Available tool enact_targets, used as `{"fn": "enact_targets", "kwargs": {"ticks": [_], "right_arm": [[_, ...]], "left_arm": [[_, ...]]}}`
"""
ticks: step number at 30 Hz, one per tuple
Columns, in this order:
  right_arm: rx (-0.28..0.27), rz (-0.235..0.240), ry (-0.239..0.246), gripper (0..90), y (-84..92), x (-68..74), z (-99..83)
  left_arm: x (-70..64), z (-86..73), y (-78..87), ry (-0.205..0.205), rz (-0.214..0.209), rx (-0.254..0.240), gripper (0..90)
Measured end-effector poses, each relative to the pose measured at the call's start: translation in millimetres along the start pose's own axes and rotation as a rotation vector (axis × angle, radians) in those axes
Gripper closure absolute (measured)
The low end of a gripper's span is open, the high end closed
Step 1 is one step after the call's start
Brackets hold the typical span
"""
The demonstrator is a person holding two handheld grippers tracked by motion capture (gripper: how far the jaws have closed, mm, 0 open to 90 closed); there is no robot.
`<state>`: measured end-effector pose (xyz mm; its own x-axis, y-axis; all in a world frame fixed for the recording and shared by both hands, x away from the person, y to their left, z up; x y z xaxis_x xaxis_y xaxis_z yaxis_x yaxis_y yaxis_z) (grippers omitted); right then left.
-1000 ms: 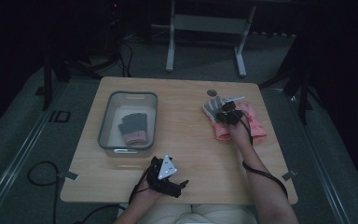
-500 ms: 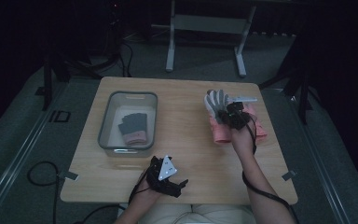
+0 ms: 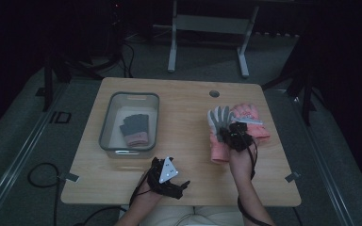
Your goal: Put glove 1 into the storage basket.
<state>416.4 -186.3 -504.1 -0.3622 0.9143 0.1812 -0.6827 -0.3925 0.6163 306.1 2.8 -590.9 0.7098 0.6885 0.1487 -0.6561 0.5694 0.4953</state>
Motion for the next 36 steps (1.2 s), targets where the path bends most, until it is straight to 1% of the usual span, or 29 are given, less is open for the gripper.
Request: {"fn": "enact_targets", "kwargs": {"ticks": [2, 5, 6, 7, 8, 9, 11, 15, 16, 18, 21, 24, 28, 30, 32, 33, 35, 36], "right_arm": [[0.021, -0.008, -0.007, 87.8, -9.6, 1.1, -9.5], [0.062, -0.006, -0.016, 87.7, -27.6, 4.9, -23.8], [0.079, -0.004, -0.012, 87.7, -33.7, 6.6, -27.5], [0.091, 0.005, -0.023, 87.8, -39.2, 8.9, -30.2], [0.097, 0.009, -0.025, 87.8, -45.4, 12.0, -31.8], [0.105, 0.006, -0.014, 87.7, -50.1, 14.2, -32.7], [0.121, 0.013, -0.008, 87.6, -57.9, 17.3, -35.0], [0.159, 0.032, -0.024, 86.6, -72.2, 19.0, -44.1], [0.160, 0.028, -0.018, 86.4, -74.3, 19.0, -45.4], [0.157, 0.032, -0.017, 86.1, -76.4, 18.1, -45.2], [0.151, 0.031, -0.009, 85.6, -81.4, 15.5, -43.5], [0.149, 0.022, 0.044, 84.5, -87.3, 15.7, -41.3], [0.154, 0.044, 0.057, 82.7, -93.5, 14.0, -36.8], [0.166, 0.051, 0.086, 79.4, -94.4, 13.6, -34.9], [0.167, 0.055, 0.096, 75.1, -91.9, 14.4, -32.7], [0.155, 0.056, 0.106, 69.8, -87.2, 15.7, -29.7], [0.130, 0.066, 0.122, 64.5, -79.4, 17.3, -24.5], [0.109, 0.082, 0.148, 61.8, -72.8, 17.7, -20.2]], "left_arm": [[-0.9, 0.0, 0.3, -0.004, 0.003, -0.008, 1.1], [-1.4, -1.4, -0.3, -0.010, 0.009, 0.002, 1.1], [-1.5, -1.8, -0.2, -0.003, 0.004, 0.004, 1.1], [-1.5, -2.0, -0.3, 0.007, -0.003, 0.002, 1.2], [-1.1, -2.5, -0.3, 0.008, -0.003, 0.008, 1.1], [-1.3, -2.7, -0.3, 0.010, -0.004, 0.008, 1.1], [-1.6, -3.2, 0.0, 0.003, -0.005, 0.008, 1.1], [-1.3, -3.4, -0.1, 0.000, -0.005, 0.009, 1.1], [-1.0, -3.7, -0.3, 0.000, -0.003, 0.010, 1.1], [-0.8, -4.1, -0.4, 0.008, -0.009, 0.011, 1.1], [-0.9, -4.2, -0.4, 0.008, -0.010, 0.011, 1.1], [-1.3, -5.1, -1.3, 0.006, -0.010, 0.014, 1.1], [-1.4, -5.5, -1.4, -0.002, -0.006, 0.016, 1.1], [-1.1, -4.9, -1.0, -0.004, -0.001, 0.008, 1.1], [-0.3, -4.6, -0.9, -0.003, 0.005, 0.001, 1.1], [-0.6, -4.9, -1.2, 0.000, -0.003, 0.002, 1.1], [-0.3, -7.0, -1.9, -0.011, 0.004, 0.019, 1.1], [-0.9, -7.5, -2.6, -0.007, -0.001, 0.019, 1.1]]}}
Point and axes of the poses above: each handheld gripper's, and its own axes: y roughly backward along the jaws, z roughly out of its top, x roughly to its left, the point moved 7 cm from there along -y, roughly forward along the jaws, and after that the axes turned 6 degrees about z, right-handed, at the moved point
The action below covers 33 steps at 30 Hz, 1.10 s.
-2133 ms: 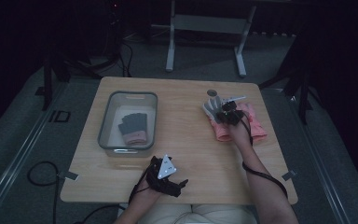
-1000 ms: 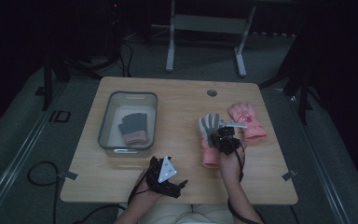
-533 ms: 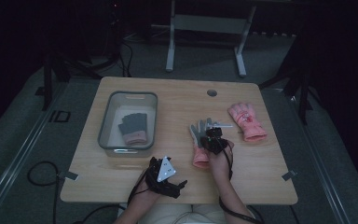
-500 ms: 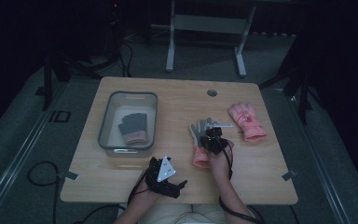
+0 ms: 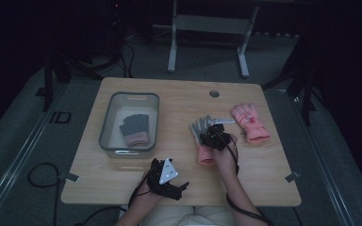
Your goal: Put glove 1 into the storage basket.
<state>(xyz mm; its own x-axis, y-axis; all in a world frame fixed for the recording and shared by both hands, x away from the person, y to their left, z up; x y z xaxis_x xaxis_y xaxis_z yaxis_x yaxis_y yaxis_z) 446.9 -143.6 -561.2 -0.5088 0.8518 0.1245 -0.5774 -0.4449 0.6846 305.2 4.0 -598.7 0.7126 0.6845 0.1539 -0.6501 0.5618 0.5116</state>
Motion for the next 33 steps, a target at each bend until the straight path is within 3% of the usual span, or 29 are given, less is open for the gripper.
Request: {"fn": "enact_targets", "kwargs": {"ticks": [5, 6, 10, 12, 16, 20, 21, 25, 28, 33], "right_arm": [[-0.056, 0.018, 0.051, 60.9, 25.9, -9.6, 6.5], [-0.067, 0.038, 0.057, 60.0, 32.7, -12.7, 7.9], [-0.105, 0.034, 0.063, 60.0, 50.1, -30.0, 14.4], [-0.124, 0.004, 0.078, 59.1, 64.0, -54.9, 21.1], [-0.132, -0.054, 0.041, 60.1, 75.5, -106.5, 25.9], [-0.141, -0.069, 0.005, 58.9, 78.3, -149.7, 28.9], [-0.128, -0.095, 0.002, 57.1, 77.7, -162.4, 29.5], [-0.113, -0.123, -0.007, 53.6, 71.3, -193.5, 33.7], [-0.081, -0.119, 0.001, 53.7, 60.8, -204.8, 33.7], [0.026, -0.113, 0.020, 52.5, 35.4, -219.9, 20.4]], "left_arm": [[0.9, 0.7, 0.0, 0.008, 0.000, -0.007, 1.1], [1.2, 0.5, -0.1, 0.013, 0.000, -0.008, 1.1], [0.4, -0.5, -0.7, 0.016, -0.012, -0.001, 1.1], [0.5, -1.3, -1.1, 0.008, -0.009, 0.004, 1.1], [2.7, -2.3, -1.9, 0.011, 0.001, 0.007, 1.1], [4.0, -3.0, -2.5, 0.012, 0.010, 0.010, 1.1], [4.1, -3.1, -2.5, 0.013, 0.011, 0.008, 1.1], [5.6, -3.5, -2.1, 0.025, 0.013, 0.011, 1.1], [6.2, -3.1, -1.8, 0.029, 0.013, 0.006, 1.1], [4.1, -3.7, -1.9, 0.019, 0.011, 0.012, 1.1]]}}
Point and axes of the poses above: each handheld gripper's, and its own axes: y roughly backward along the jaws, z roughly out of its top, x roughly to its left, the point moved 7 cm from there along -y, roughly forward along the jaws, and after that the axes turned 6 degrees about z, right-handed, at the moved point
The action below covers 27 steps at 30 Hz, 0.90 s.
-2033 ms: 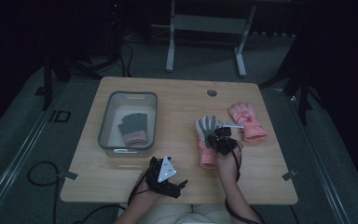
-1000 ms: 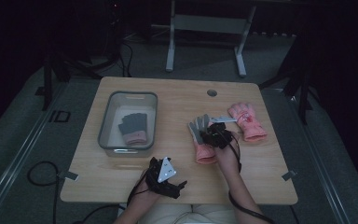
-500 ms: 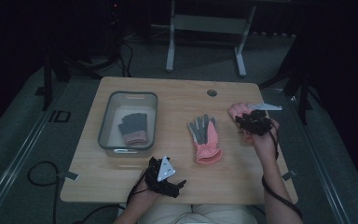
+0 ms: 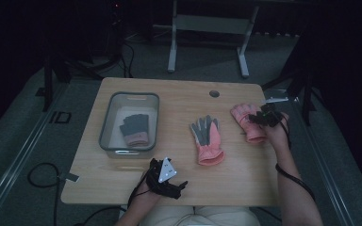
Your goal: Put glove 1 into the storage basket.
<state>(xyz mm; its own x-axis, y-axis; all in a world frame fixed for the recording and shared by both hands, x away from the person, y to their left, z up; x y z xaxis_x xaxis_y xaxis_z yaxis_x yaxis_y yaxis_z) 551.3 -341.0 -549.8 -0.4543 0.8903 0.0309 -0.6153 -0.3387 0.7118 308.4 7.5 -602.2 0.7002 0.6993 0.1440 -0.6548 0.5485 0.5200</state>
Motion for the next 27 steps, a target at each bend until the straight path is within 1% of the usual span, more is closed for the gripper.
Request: {"fn": "enact_targets", "kwargs": {"ticks": [2, 5, 6, 7, 8, 10, 11, 12, 13, 14, 15, 16, 18, 19, 20, 21, 22, 23, 24, 25, 27], "right_arm": [[0.034, -0.004, 0.005, 53.7, -8.6, -3.8, -5.6], [0.043, 0.002, 0.021, 55.8, -16.3, -6.0, -10.6], [0.048, 0.003, 0.049, 56.3, -19.1, -5.4, -12.9], [0.054, 0.001, 0.061, 58.2, -20.9, -5.1, -14.8], [0.054, 0.000, 0.061, 60.6, -21.7, -4.7, -15.5], [0.057, -0.004, 0.079, 65.9, -22.8, -2.8, -16.5], [0.061, -0.003, 0.071, 68.7, -23.0, -2.1, -16.4], [0.067, -0.008, 0.078, 71.4, -23.0, -1.4, -16.2], [0.067, -0.008, 0.078, 71.4, -23.0, -1.4, -16.2], [0.071, -0.011, 0.081, 73.9, -23.4, -0.2, -15.8], [0.092, -0.029, 0.078, 78.1, -23.1, 2.7, -14.3], [0.100, -0.033, 0.070, 80.8, -21.8, 4.3, -12.5], [0.109, -0.050, 0.051, 84.2, -16.0, 7.2, -6.9], [0.106, -0.050, 0.019, 85.0, -11.9, 8.4, -3.9], [0.097, -0.048, -0.002, 85.2, -8.8, 9.7, -2.0], [0.071, -0.051, -0.016, 85.3, -2.4, 12.5, 1.5], [0.058, -0.062, -0.018, 85.3, 2.3, 14.3, 3.6], [0.045, -0.074, -0.010, 85.3, 8.7, 17.3, 6.4], [0.020, -0.082, -0.010, 85.3, 17.7, 21.1, 9.9], [0.007, -0.080, -0.015, 85.3, 23.2, 23.6, 11.8], [-0.021, -0.092, -0.017, 85.3, 38.0, 28.7, 15.5]], "left_arm": [[-0.4, -0.7, -0.3, -0.009, 0.004, 0.004, 1.1], [0.2, -1.4, -0.8, -0.005, 0.009, 0.009, 1.1], [0.2, -1.4, -0.8, -0.005, 0.009, 0.009, 1.1], [0.7, -1.1, -0.6, 0.003, 0.008, 0.004, 1.1], [1.0, -1.0, -0.6, 0.007, 0.008, 0.002, 1.1], [1.2, -1.0, -0.4, 0.006, 0.009, 0.001, 1.1], [1.0, -1.1, -0.5, 0.005, 0.008, 0.001, 1.1], [0.8, -1.2, -0.5, 0.003, 0.008, 0.003, 1.1], [0.8, -1.2, -0.5, 0.003, 0.008, 0.003, 1.1], [0.6, -1.2, -0.7, 0.000, 0.009, 0.004, 1.1], [0.6, -1.3, -0.7, 0.002, 0.009, 0.005, 1.1], [1.0, -1.5, -0.8, 0.000, 0.007, 0.007, 1.1], [1.8, -1.4, -0.8, 0.004, 0.007, 0.007, 1.1], [1.9, -1.4, -0.9, 0.005, 0.007, 0.008, 1.1], [1.8, -1.4, -0.9, 0.004, 0.006, 0.008, 1.1], [1.6, -1.4, -1.0, 0.002, 0.007, 0.008, 1.1], [1.6, -1.5, -1.0, -0.001, 0.010, 0.008, 1.2], [1.3, -1.4, -1.0, -0.002, 0.010, 0.007, 1.1], [1.3, -1.5, -1.0, -0.003, 0.010, 0.008, 1.1], [1.4, -1.5, -1.0, -0.002, 0.010, 0.008, 1.1], [1.5, -1.5, -0.8, -0.001, 0.010, 0.006, 1.1]]}}
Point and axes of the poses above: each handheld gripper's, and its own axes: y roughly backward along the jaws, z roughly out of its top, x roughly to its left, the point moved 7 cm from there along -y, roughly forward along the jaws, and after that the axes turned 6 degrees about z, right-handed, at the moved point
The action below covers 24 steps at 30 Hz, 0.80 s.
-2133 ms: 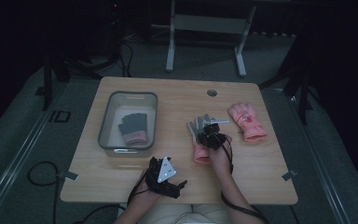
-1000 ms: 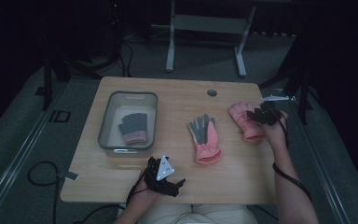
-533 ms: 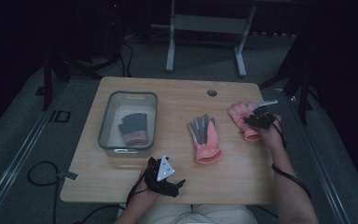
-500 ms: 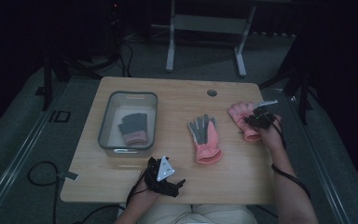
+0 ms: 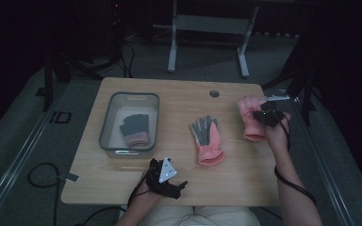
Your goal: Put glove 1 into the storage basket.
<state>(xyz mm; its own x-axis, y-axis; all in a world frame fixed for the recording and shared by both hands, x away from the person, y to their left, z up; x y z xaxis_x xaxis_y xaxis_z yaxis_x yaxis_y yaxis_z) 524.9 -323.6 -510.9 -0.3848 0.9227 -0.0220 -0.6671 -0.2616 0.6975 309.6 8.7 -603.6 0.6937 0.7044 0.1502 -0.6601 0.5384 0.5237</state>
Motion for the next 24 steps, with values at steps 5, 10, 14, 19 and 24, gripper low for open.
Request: {"fn": "enact_targets", "kwargs": {"ticks": [5, 10, 14, 19, 24], "right_arm": [[-0.030, -0.009, -0.019, 85.3, 30.2, 7.4, -0.6], [-0.033, -0.013, -0.052, 85.3, 48.2, 12.7, -14.1], [-0.032, -0.022, -0.050, 85.2, 56.0, 18.0, -27.0], [-0.026, -0.010, -0.065, 85.2, 57.5, 25.2, -45.2], [0.002, 0.008, -0.073, 85.1, 46.8, 30.7, -60.9]], "left_arm": [[0.0, -0.3, -0.3, -0.006, 0.006, 0.007, 1.2], [0.9, -0.3, -0.6, 0.003, 0.013, 0.008, 1.2], [0.9, -0.5, -1.0, 0.000, 0.012, 0.014, 1.1], [0.1, -0.6, -1.3, -0.010, 0.016, 0.018, 1.2], [-0.1, -0.7, -1.8, -0.016, 0.021, 0.021, 1.1]]}}
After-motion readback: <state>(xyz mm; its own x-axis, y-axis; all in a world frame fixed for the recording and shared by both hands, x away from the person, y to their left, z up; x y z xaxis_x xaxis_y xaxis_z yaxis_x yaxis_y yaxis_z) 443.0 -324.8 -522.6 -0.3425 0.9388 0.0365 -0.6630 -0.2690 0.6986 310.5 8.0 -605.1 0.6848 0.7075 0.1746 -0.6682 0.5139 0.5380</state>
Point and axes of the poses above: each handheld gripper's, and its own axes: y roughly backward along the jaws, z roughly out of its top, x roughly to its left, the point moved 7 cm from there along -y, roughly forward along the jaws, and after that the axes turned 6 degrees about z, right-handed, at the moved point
